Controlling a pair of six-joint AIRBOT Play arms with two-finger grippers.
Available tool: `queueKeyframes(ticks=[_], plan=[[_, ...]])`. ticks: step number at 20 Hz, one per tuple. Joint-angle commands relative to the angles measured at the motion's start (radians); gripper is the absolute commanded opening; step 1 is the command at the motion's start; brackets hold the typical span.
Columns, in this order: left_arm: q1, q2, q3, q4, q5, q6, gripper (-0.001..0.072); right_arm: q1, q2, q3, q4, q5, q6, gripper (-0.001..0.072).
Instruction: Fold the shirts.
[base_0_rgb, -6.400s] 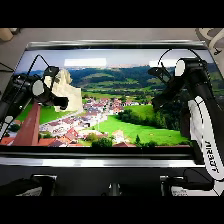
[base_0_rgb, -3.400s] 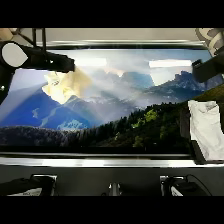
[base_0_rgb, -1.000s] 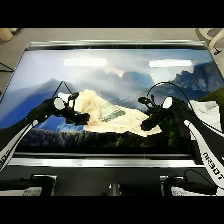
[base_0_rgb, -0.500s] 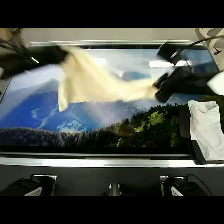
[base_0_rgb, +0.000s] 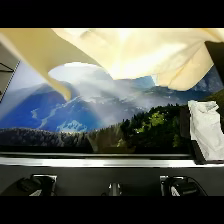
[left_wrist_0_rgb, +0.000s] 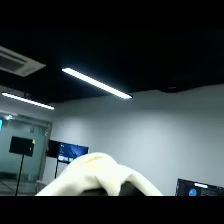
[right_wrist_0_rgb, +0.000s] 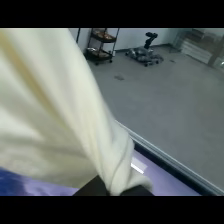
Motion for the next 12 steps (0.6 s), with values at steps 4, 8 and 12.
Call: queueKeyframes(ticks=[4, 8, 12], plan=[[0.078, -0.092, 0.011, 0.065, -0.132, 0.01, 0.0026, -0.001, -0.098, -0.002, 0.006, 0.398, 0.057, 0.0023], [0.104, -0.272, -0.048, 0.065, -0.448, 0.01, 0.0027, -0.001, -0.184, -0.247, 0.006, 0.544, 0.085, 0.0023], [0.073, -0.532, -0.209, 0.055, -0.574, -0.005, 0.0027, -0.001, -0.214, -0.683, -0.009, 0.243, 0.079, 0.0023]])
